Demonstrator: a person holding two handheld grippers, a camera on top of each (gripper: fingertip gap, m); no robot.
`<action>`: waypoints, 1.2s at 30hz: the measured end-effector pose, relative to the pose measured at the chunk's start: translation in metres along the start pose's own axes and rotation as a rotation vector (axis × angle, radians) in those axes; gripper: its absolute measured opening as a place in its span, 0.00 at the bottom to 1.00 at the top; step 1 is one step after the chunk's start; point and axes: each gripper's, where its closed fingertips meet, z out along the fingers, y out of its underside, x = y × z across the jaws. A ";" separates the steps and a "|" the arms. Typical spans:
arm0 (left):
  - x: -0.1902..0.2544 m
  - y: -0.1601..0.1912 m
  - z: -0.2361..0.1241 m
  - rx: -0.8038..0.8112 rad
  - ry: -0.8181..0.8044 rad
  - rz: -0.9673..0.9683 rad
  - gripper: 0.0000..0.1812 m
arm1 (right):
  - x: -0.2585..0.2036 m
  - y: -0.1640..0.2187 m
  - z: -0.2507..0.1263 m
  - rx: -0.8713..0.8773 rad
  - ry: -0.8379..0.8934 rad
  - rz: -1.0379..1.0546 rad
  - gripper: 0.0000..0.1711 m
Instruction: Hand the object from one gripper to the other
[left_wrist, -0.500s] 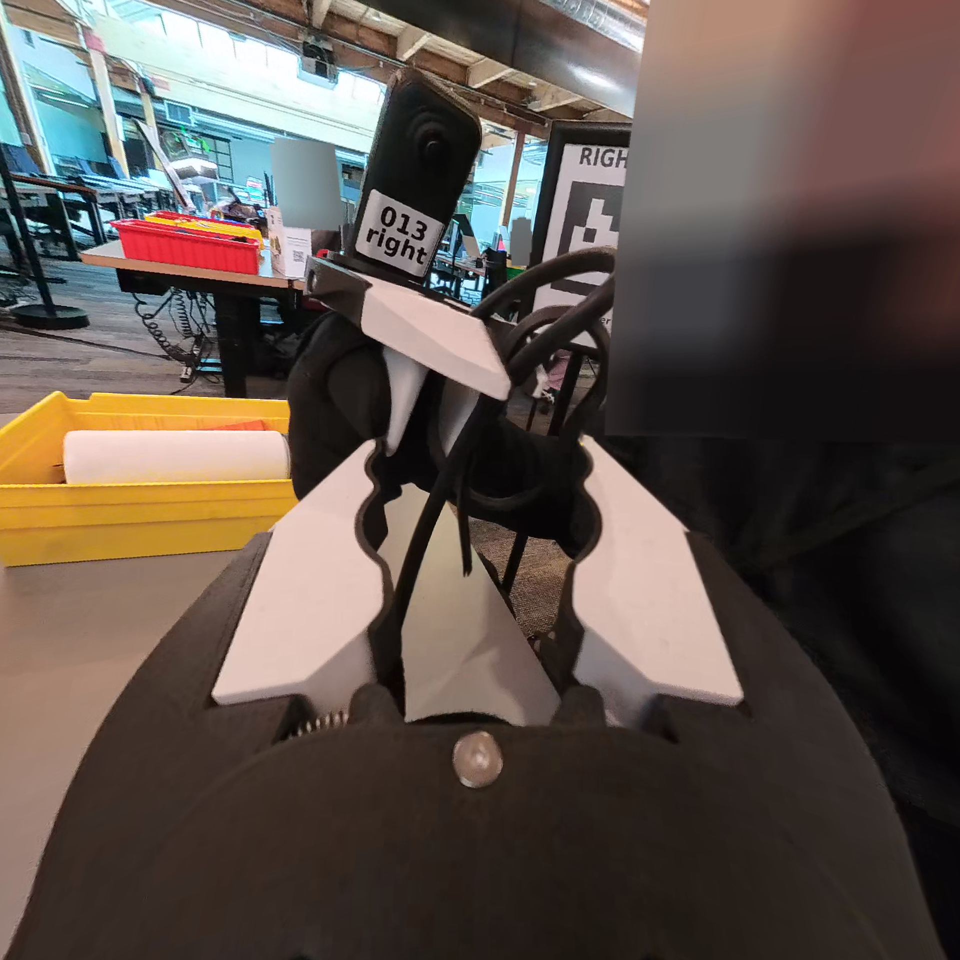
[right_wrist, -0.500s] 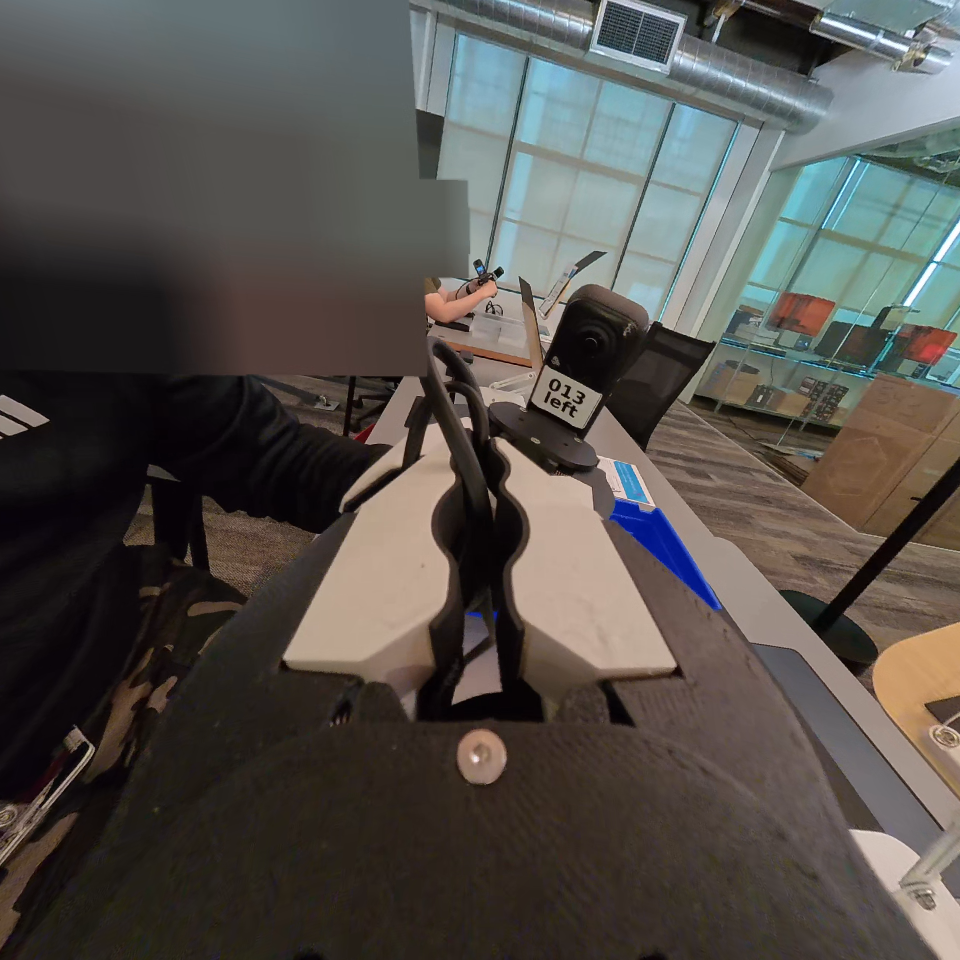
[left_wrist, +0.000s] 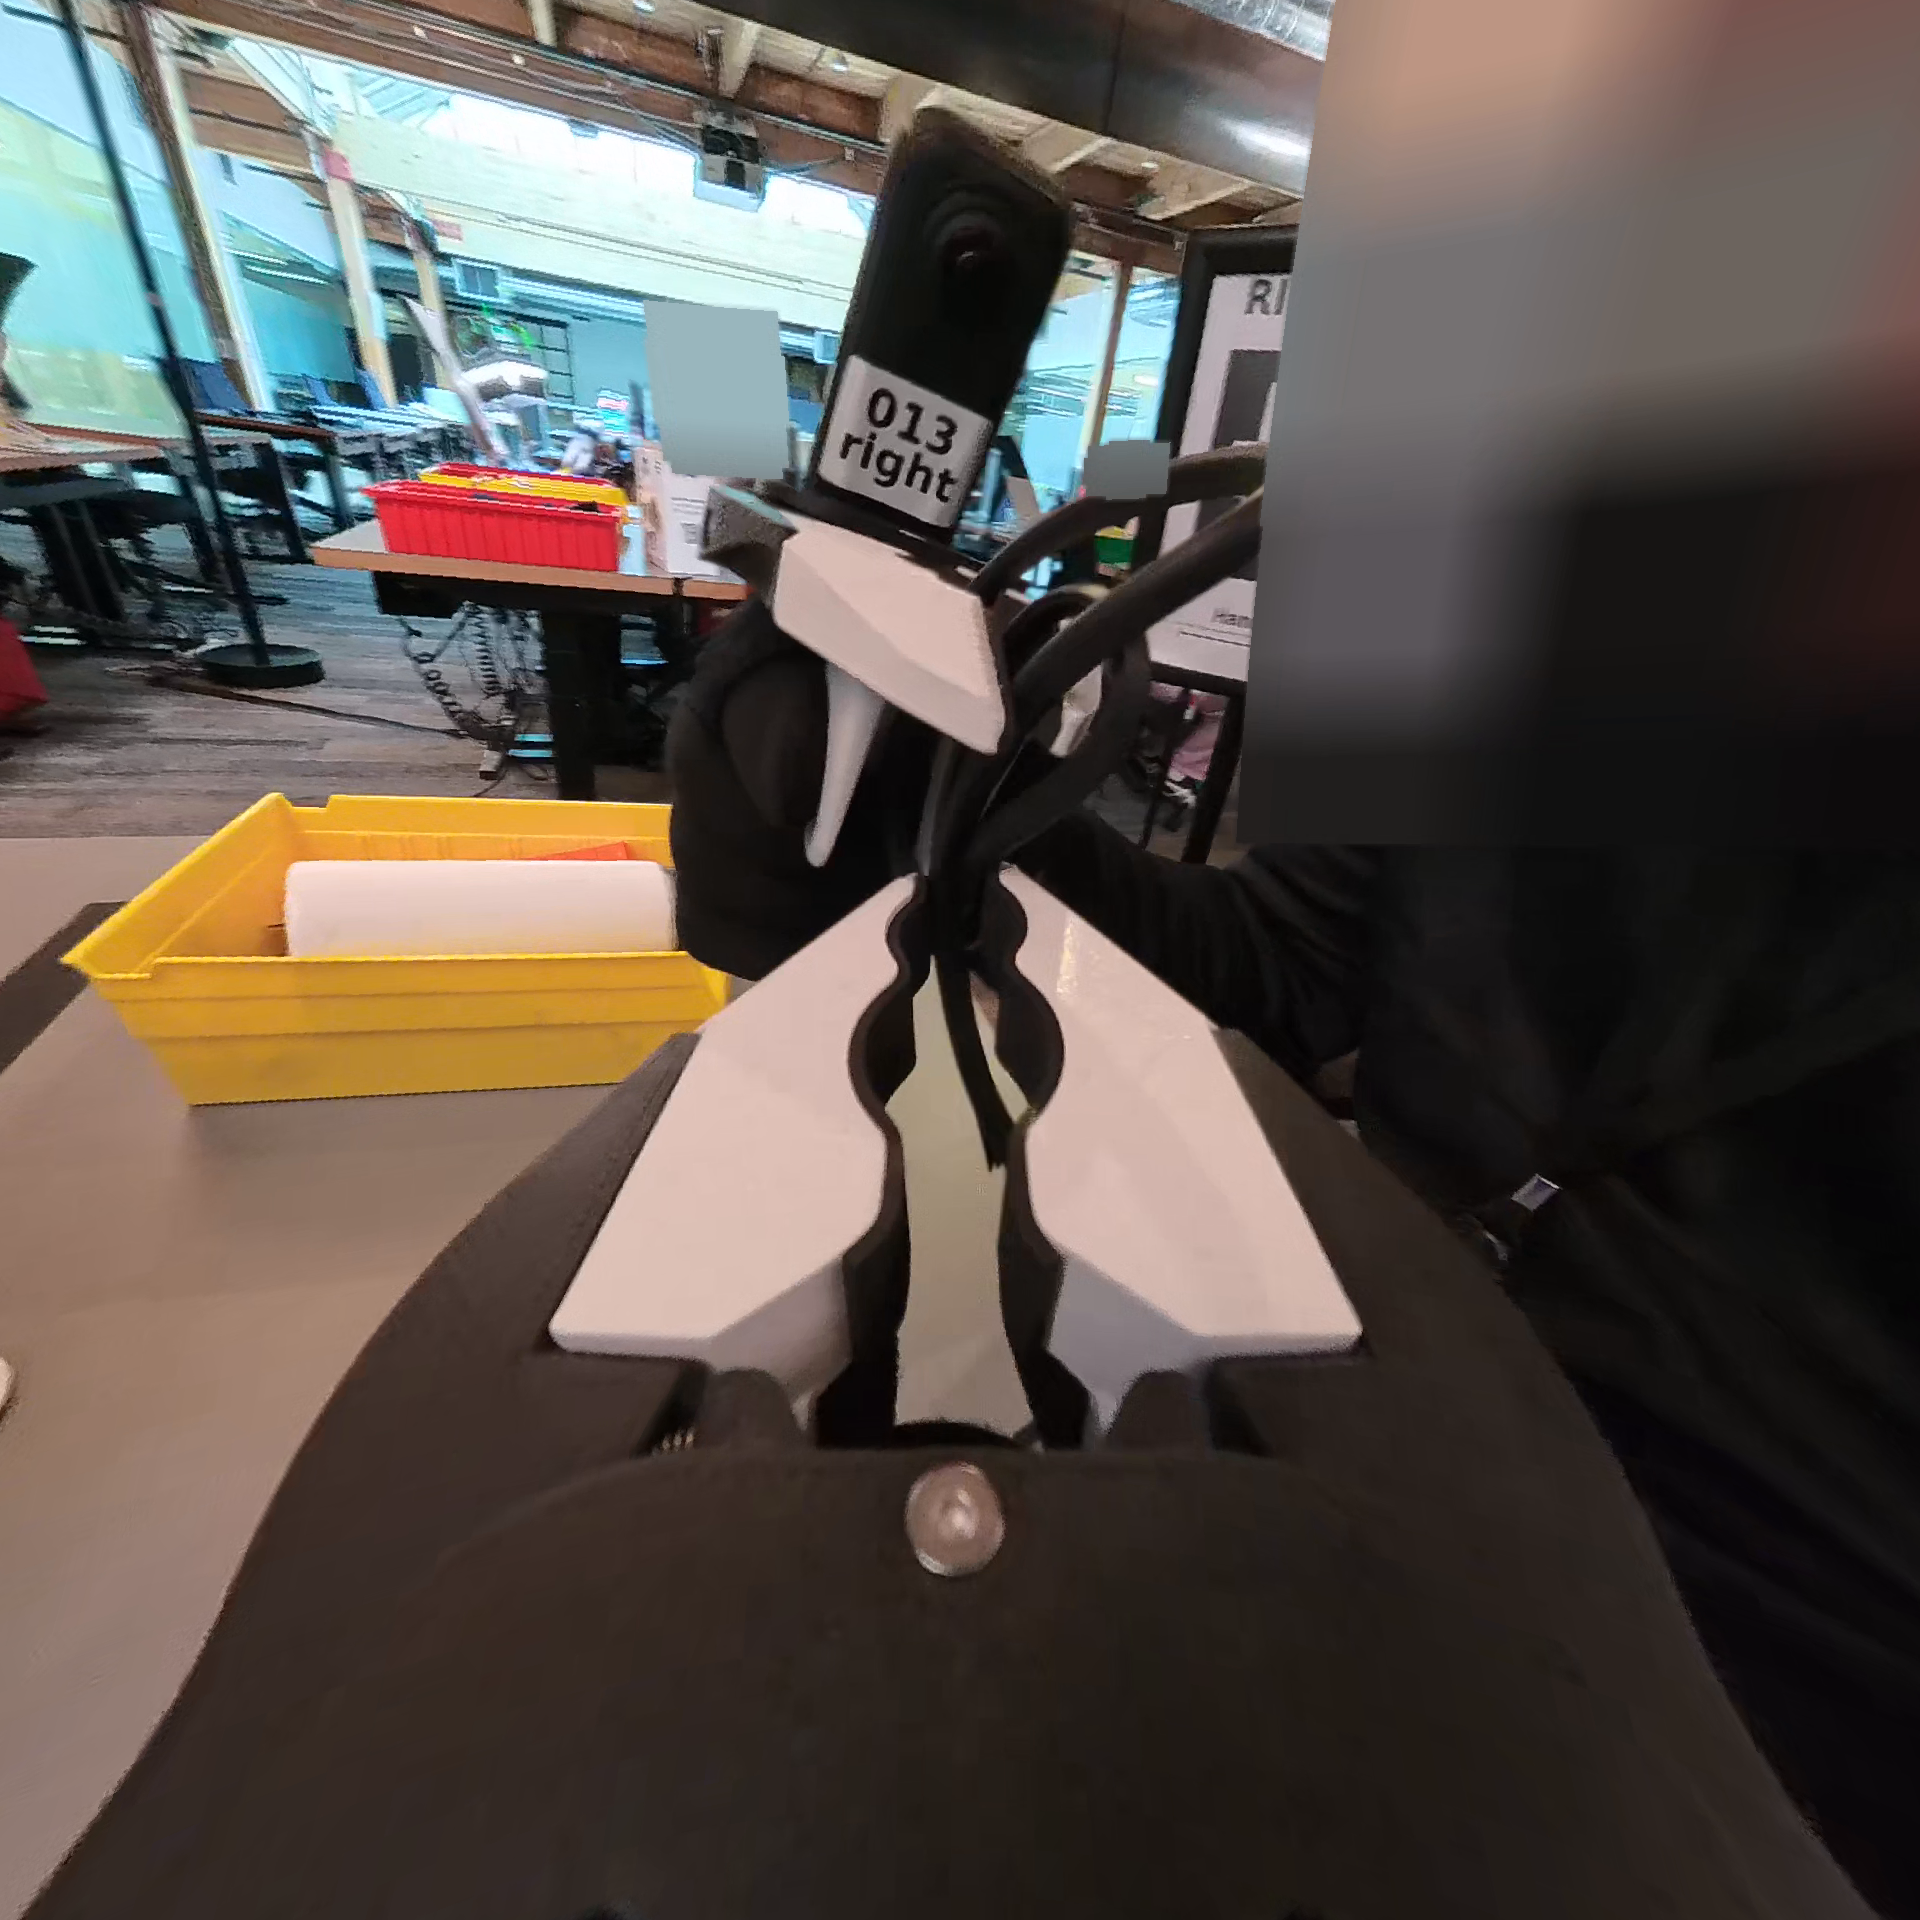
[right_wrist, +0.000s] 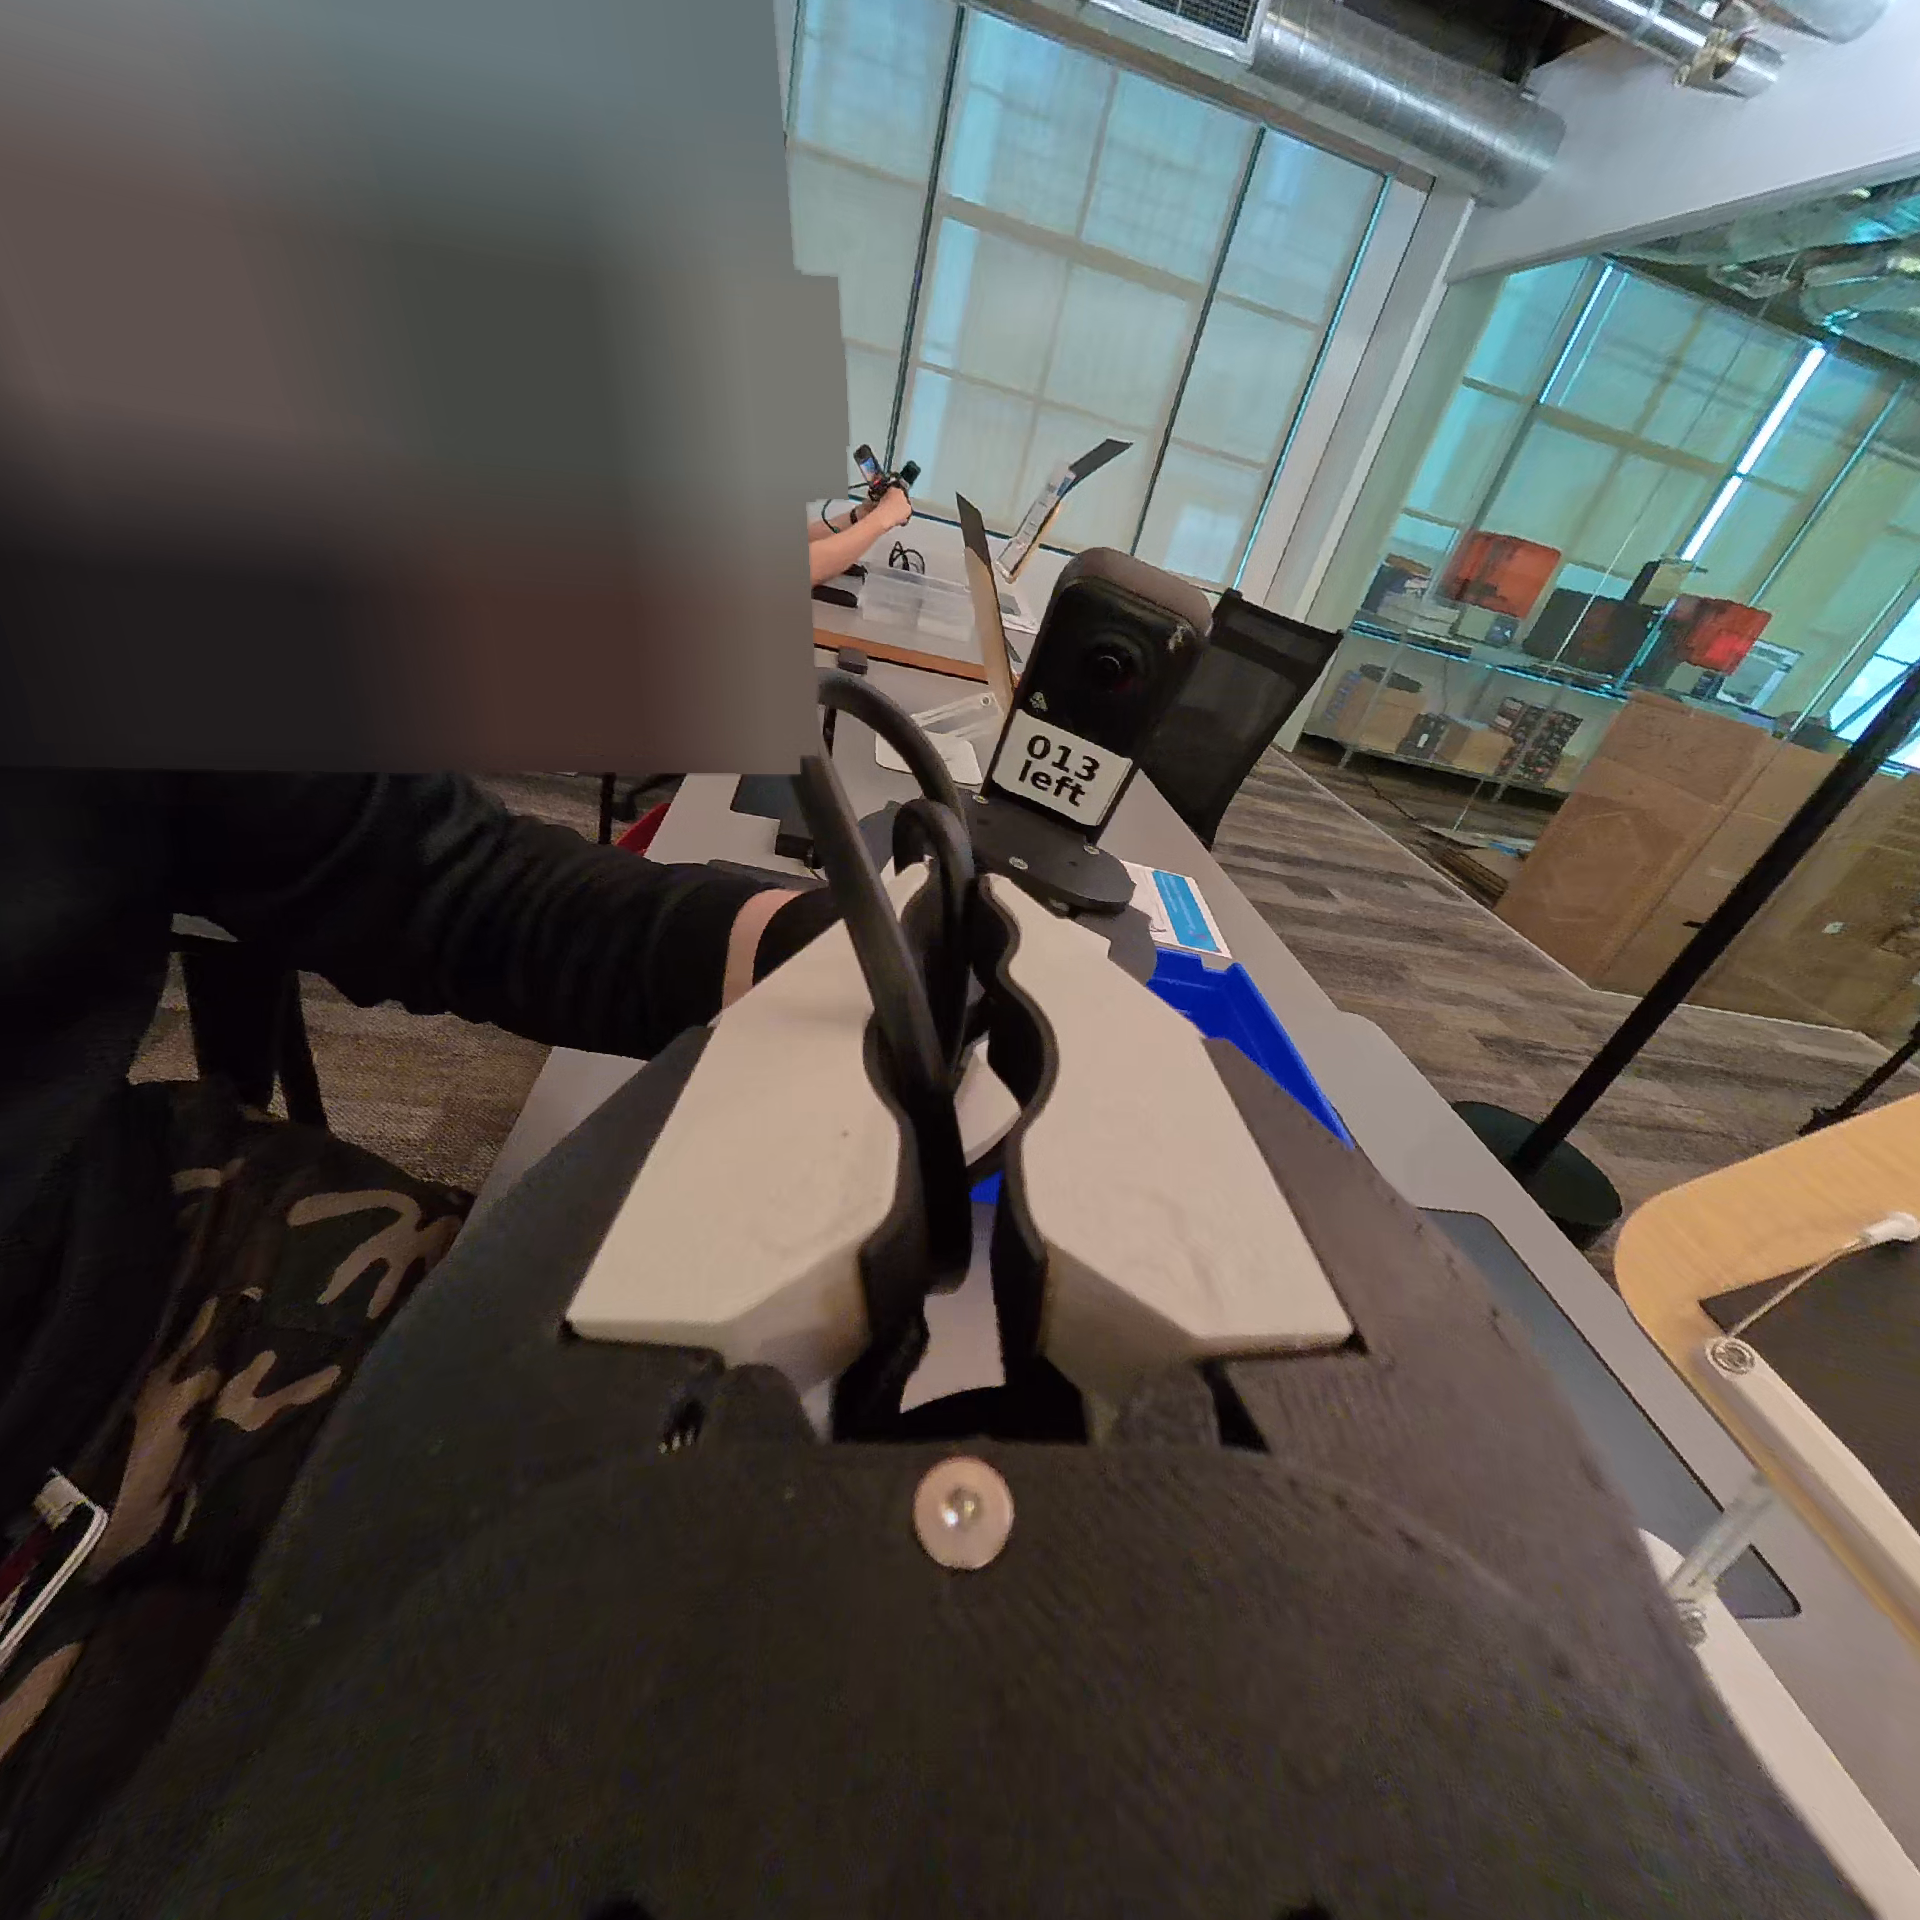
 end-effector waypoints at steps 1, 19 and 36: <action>-0.003 0.000 -0.001 -0.001 -0.018 0.003 0.03 | 0.002 0.000 0.000 -0.001 0.013 0.001 0.00; -0.074 -0.026 -0.053 -0.154 -0.787 0.342 0.03 | 0.063 0.015 -0.004 -0.109 0.404 0.064 0.59; -0.081 -0.025 -0.054 -0.366 -1.096 0.610 0.03 | 0.069 0.026 0.012 -0.102 0.508 0.102 0.15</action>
